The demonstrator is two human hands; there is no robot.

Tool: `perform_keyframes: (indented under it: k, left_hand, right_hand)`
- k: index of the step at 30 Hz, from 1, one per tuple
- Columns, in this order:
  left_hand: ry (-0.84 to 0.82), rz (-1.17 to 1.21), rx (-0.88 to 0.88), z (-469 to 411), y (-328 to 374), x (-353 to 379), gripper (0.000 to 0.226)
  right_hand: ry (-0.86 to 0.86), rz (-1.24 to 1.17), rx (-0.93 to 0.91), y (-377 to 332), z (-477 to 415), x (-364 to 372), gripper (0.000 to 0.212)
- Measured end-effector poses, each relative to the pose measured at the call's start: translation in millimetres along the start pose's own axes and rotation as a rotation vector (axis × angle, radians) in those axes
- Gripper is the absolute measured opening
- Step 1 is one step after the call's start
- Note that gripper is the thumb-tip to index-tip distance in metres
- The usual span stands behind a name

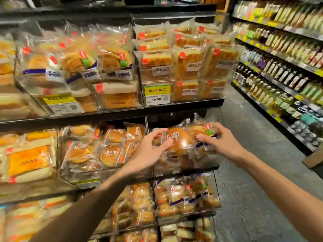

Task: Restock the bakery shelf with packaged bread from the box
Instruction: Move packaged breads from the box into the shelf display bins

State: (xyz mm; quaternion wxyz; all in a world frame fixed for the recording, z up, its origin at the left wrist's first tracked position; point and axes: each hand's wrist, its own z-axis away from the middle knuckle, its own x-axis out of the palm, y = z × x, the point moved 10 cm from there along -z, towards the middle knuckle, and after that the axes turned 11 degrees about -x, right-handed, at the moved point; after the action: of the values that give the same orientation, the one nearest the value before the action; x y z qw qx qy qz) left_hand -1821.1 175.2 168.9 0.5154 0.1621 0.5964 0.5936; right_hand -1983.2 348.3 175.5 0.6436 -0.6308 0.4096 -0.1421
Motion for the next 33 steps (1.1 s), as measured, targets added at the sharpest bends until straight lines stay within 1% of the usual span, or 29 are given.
perform_keyframes:
  k: [2, 3, 4, 7, 9, 11, 13, 16, 18, 20, 22, 24, 26, 29, 31, 33]
  left_hand:
    - [0.009, -0.032, -0.071, 2.5, -11.8, -13.1, 0.095]
    - [0.042, -0.096, -0.08, 6.6, -12.1, -21.3, 0.105]
    - [0.091, -0.17, -0.085, 11.1, -13.0, -30.8, 0.106]
    - [0.304, -0.316, -0.045, 25.9, -14.8, -66.4, 0.085]
    - [0.446, -0.437, 0.001, 32.1, -20.2, -94.6, 0.077]
    - [0.513, -0.577, 0.011, 26.0, -35.5, -119.1, 0.074]
    - [0.544, -0.739, 0.019, 12.8, -51.3, -136.4, 0.074]
    - [0.632, -1.088, -0.011, -3.6, -60.0, -146.8, 0.074]
    - [0.671, -1.225, 0.015, -11.2, -55.8, -145.8, 0.075]
    - [0.687, -1.275, 0.051, -21.2, -55.3, -144.6, 0.074]
    - [0.712, -1.258, 0.119, -28.6, -56.1, -145.3, 0.07]
    - [0.734, -1.232, 0.221, -31.5, -57.3, -144.5, 0.058]
    - [0.764, -1.266, 0.298, -32.4, -60.0, -143.9, 0.043]
    - [0.807, -1.336, 0.307, -34.9, -60.5, -146.8, 0.02]
    - [0.769, -1.386, 0.283, -38.8, -59.9, -143.6, 0.012]
    - [0.716, -1.384, 0.264, -39.4, -56.7, -141.6, 0.01]
  right_hand:
    - [-0.029, -0.024, -0.018, -1.7, -8.6, 16.5, 0.057]
    - [-0.044, -0.034, -0.022, -3.6, -12.5, 25.9, 0.063]
    - [-0.063, -0.047, -0.031, -6.8, -15.8, 35.9, 0.063]
    - [-0.161, -0.041, -0.074, -19.6, -21.4, 62.7, 0.049]
    - [-0.202, -0.02, -0.095, -25.3, -24.3, 73.6, 0.044]
    - [-0.223, -0.032, -0.1, -28.2, -25.1, 81.5, 0.037]
    - [-0.24, -0.038, -0.106, -32.5, -24.8, 88.6, 0.033]
    - [-0.254, -0.043, -0.109, -37.7, -24.1, 98.1, 0.032]
    - [-0.249, -0.051, -0.105, -39.6, -23.5, 102.3, 0.029]
    - [-0.252, -0.066, -0.101, -43.4, -21.9, 107.2, 0.029]
    - [-0.262, -0.092, -0.096, -47.5, -20.1, 112.2, 0.03]
    - [-0.264, -0.123, -0.088, -50.2, -18.0, 115.6, 0.031]
    - [-0.256, -0.145, -0.077, -49.7, -16.2, 117.4, 0.037]
    - [-0.234, -0.157, -0.051, -44.6, -13.0, 117.2, 0.05]
    - [-0.229, -0.146, -0.047, -42.3, -10.6, 114.9, 0.054]
    - [-0.211, -0.144, -0.049, -44.0, -8.8, 110.3, 0.053]
